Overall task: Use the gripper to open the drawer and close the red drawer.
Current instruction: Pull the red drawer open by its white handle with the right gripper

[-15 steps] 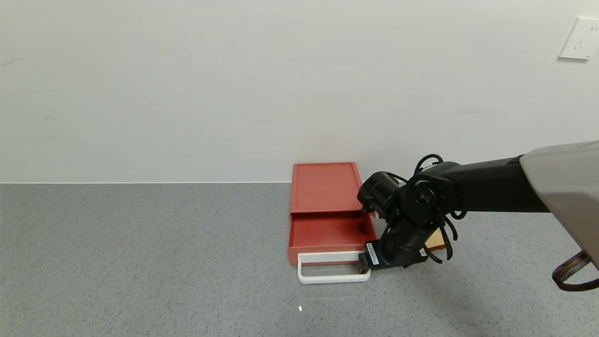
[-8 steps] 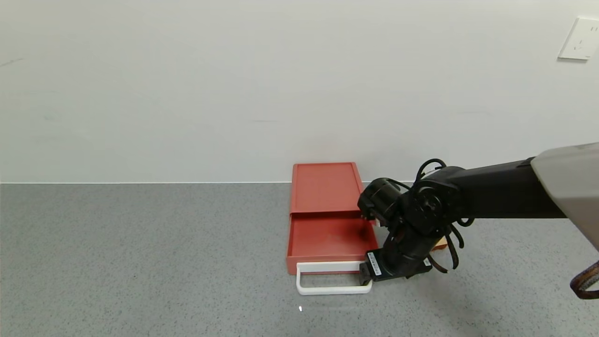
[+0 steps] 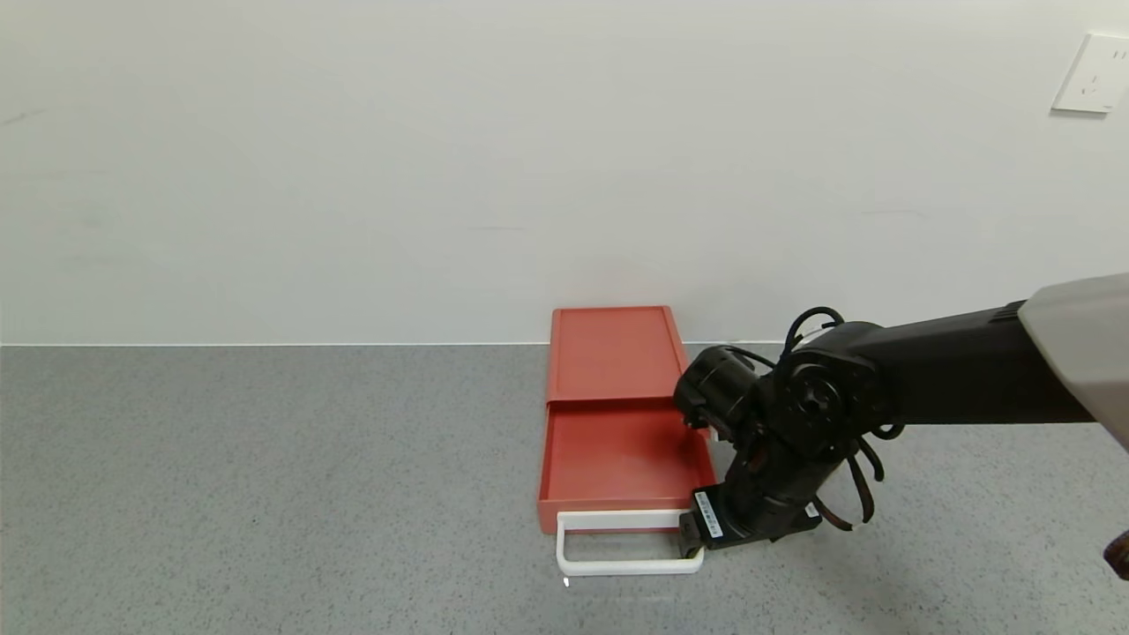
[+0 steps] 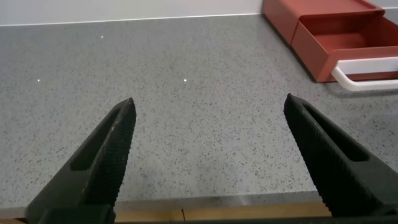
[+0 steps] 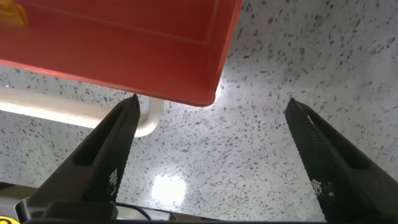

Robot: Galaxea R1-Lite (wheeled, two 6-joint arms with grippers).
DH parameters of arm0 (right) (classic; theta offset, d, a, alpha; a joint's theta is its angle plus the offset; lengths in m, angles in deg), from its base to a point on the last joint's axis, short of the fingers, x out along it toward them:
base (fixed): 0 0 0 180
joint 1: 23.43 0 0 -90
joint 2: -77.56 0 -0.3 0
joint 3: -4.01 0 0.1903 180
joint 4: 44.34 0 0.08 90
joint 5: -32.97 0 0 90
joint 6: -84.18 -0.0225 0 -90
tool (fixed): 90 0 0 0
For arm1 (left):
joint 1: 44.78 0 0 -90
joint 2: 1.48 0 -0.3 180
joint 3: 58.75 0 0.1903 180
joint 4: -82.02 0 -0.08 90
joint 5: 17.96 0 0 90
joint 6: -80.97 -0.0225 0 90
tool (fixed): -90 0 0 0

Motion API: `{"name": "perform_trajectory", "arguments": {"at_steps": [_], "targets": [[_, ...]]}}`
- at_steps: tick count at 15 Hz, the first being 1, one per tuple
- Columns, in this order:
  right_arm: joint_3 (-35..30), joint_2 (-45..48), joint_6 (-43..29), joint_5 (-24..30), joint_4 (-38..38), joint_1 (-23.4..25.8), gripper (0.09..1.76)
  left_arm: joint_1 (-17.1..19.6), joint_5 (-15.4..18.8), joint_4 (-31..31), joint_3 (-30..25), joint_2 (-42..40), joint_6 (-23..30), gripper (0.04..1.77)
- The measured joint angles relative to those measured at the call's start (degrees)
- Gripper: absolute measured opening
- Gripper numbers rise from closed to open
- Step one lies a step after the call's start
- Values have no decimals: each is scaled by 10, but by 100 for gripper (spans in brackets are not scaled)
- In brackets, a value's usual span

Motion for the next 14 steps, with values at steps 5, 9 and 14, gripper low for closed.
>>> {"name": "perform_trajectory", "arguments": {"at_steps": [5,9,14], "targets": [[-15,7,-1,1,-1,-2,171,0,-1,0,0,0,0,172],[-19,15,-1,2,-2,-7,171,0,0,0,0,0,0,172],[-23,18,-1,2,-2,-9,171,0,0,0,0,0,0,172]]}}
